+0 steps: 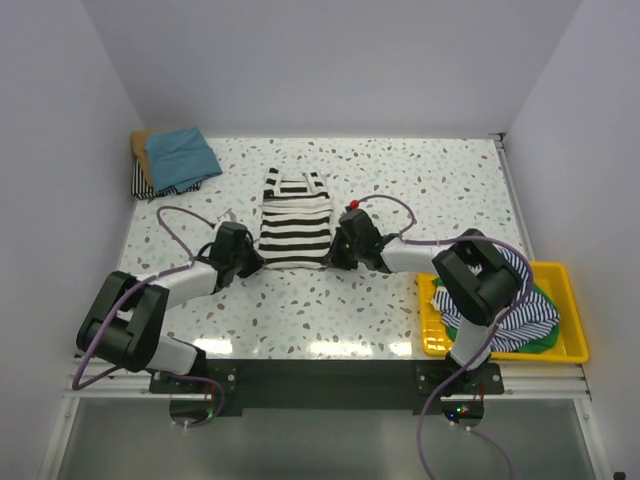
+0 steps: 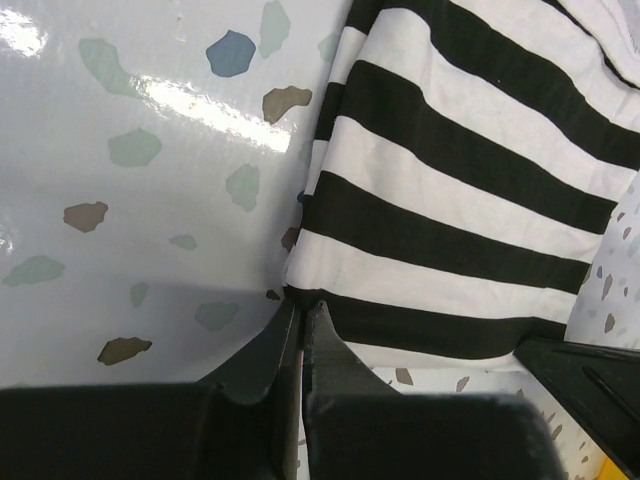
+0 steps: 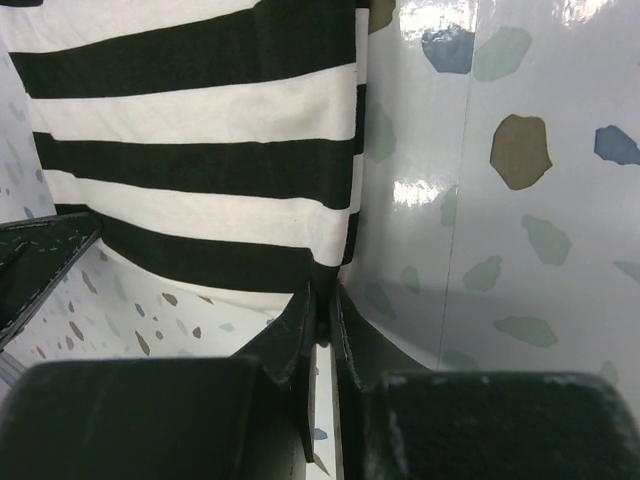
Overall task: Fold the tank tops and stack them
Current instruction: Fold the tank top
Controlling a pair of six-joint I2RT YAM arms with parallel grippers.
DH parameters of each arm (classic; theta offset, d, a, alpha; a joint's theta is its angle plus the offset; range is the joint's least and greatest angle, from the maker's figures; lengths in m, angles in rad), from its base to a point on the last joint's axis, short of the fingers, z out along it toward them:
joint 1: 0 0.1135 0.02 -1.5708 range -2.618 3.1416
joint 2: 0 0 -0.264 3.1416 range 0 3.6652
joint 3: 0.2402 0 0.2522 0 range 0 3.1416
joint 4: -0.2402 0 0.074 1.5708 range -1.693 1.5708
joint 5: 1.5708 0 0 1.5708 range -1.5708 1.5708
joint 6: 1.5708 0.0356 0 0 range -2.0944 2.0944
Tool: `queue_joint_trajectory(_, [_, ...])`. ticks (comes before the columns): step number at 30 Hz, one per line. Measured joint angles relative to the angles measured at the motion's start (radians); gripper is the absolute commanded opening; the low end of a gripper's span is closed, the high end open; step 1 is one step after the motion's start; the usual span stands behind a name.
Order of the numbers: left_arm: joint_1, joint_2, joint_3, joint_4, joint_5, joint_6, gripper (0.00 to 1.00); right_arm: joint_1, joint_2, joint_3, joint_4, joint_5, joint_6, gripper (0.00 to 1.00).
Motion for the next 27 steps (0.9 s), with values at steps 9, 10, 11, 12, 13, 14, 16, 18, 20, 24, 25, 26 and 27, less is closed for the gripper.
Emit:
queue_joint_trajectory(9, [-0.059, -0.209, -0.093, -0.141, 0.042, 0.02, 0.0, 0.106, -0.142, -0.109, -0.084, 0.055, -0.055, 0.0])
queue_joint_trajectory(10, [-0.072, -0.269, -0.108, -0.182, 0.055, 0.021, 0.0, 0.139, -0.184, -0.138, -0.109, 0.066, -0.06, 0.0])
queue_joint_trajectory(11, [-0.084, -0.33, -0.12, -0.222, 0.067, 0.022, 0.0, 0.178, -0.233, -0.166, -0.136, 0.078, -0.064, 0.0])
queue_joint_trajectory(12, [-0.095, -0.378, -0.128, -0.254, 0.075, 0.022, 0.0, 0.217, -0.283, -0.188, -0.161, 0.086, -0.065, 0.0])
queue_joint_trajectory(13, [-0.108, -0.439, -0.132, -0.3, 0.083, 0.021, 0.0, 0.249, -0.324, -0.204, -0.181, 0.093, -0.065, 0.0])
queue_joint_trajectory(14, [-0.12, -0.502, -0.132, -0.347, 0.093, 0.02, 0.0, 0.287, -0.376, -0.22, -0.205, 0.102, -0.064, 0.0])
queue_joint_trajectory(16, [-0.139, -0.622, -0.129, -0.425, 0.108, 0.014, 0.0, 0.346, -0.47, -0.233, -0.255, 0.119, -0.061, 0.0])
queue_joint_trajectory(18, [-0.147, -0.71, -0.115, -0.509, 0.119, 0.011, 0.0, 0.376, -0.557, -0.233, -0.305, 0.144, -0.055, 0.02])
queue_joint_trajectory(20, [-0.15, -0.75, -0.084, -0.579, 0.124, 0.009, 0.0, 0.383, -0.633, -0.229, -0.346, 0.169, -0.047, 0.03])
queue_joint_trajectory(24, [-0.153, -0.718, 0.03, -0.643, 0.129, 0.005, 0.0, 0.382, -0.69, -0.141, -0.456, 0.227, -0.046, 0.03])
queue_joint_trajectory(25, [-0.153, -0.694, 0.061, -0.64, 0.126, 0.006, 0.0, 0.382, -0.685, -0.114, -0.476, 0.241, -0.047, 0.03])
queue_joint_trajectory(26, [-0.152, -0.659, 0.092, -0.64, 0.121, 0.008, 0.0, 0.381, -0.671, -0.076, -0.509, 0.256, -0.05, 0.02])
queue_joint_trajectory(27, [-0.152, -0.628, 0.122, -0.632, 0.114, 0.012, 0.0, 0.378, -0.654, -0.042, -0.53, 0.271, -0.055, 0.0])
